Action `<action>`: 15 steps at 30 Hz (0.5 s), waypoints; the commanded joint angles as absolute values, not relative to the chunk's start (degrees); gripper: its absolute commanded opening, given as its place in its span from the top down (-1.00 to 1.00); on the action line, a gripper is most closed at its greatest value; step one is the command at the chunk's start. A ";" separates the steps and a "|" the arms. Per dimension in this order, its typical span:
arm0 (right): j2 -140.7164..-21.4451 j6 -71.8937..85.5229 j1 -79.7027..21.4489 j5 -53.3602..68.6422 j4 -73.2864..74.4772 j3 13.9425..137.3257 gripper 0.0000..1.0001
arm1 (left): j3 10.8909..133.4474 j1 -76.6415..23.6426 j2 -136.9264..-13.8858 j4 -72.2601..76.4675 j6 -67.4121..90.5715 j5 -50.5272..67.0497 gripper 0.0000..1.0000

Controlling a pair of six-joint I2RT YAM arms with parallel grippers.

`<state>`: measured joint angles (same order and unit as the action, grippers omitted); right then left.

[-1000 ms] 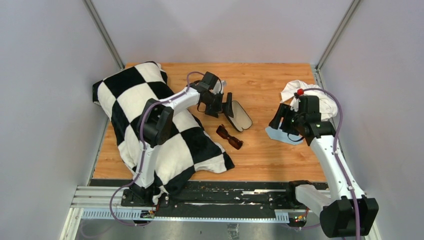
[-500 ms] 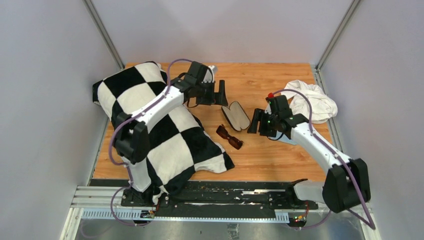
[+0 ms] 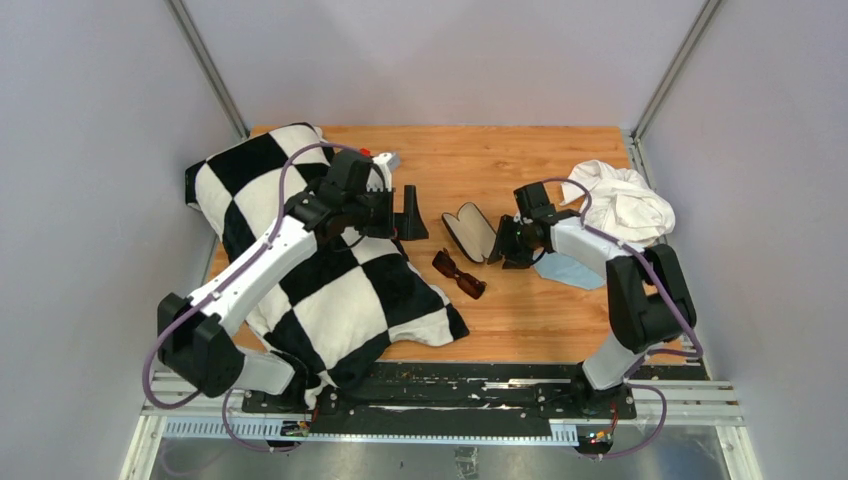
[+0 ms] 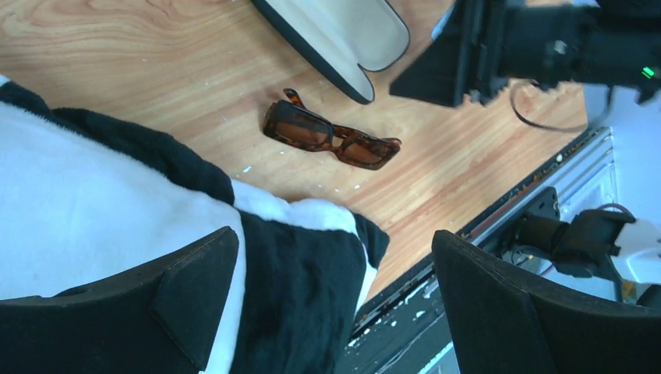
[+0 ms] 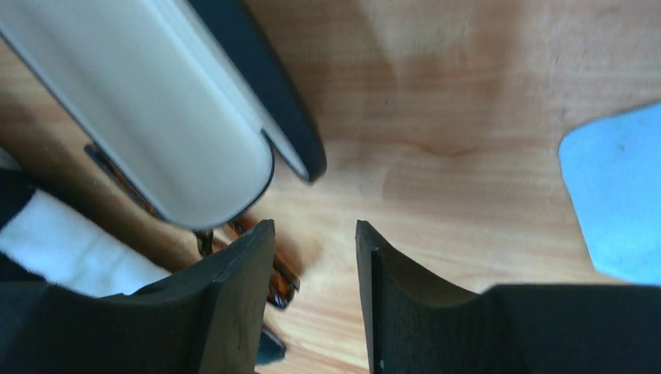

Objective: Organize the sunglasses
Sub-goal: Move the sunglasses case at the center of the board.

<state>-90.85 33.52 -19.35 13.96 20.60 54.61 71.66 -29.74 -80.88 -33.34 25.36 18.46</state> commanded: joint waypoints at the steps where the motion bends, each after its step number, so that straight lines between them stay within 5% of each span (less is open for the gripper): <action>1: -96.77 34.76 -19.75 10.77 18.59 59.57 0.11 | 69.36 -29.62 -74.74 -32.86 25.40 19.46 -0.97; 9: -109.33 24.68 -19.88 0.77 23.86 77.41 0.74 | 66.81 -29.62 -73.68 -31.65 25.35 20.43 -0.98; 15: -117.35 7.72 -19.86 -7.58 26.89 89.52 0.54 | 65.36 -29.62 -75.21 -29.04 25.33 22.27 -0.98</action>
<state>-113.34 20.78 -19.35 1.15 21.82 82.96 66.02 -29.74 -73.80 -31.24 25.45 19.88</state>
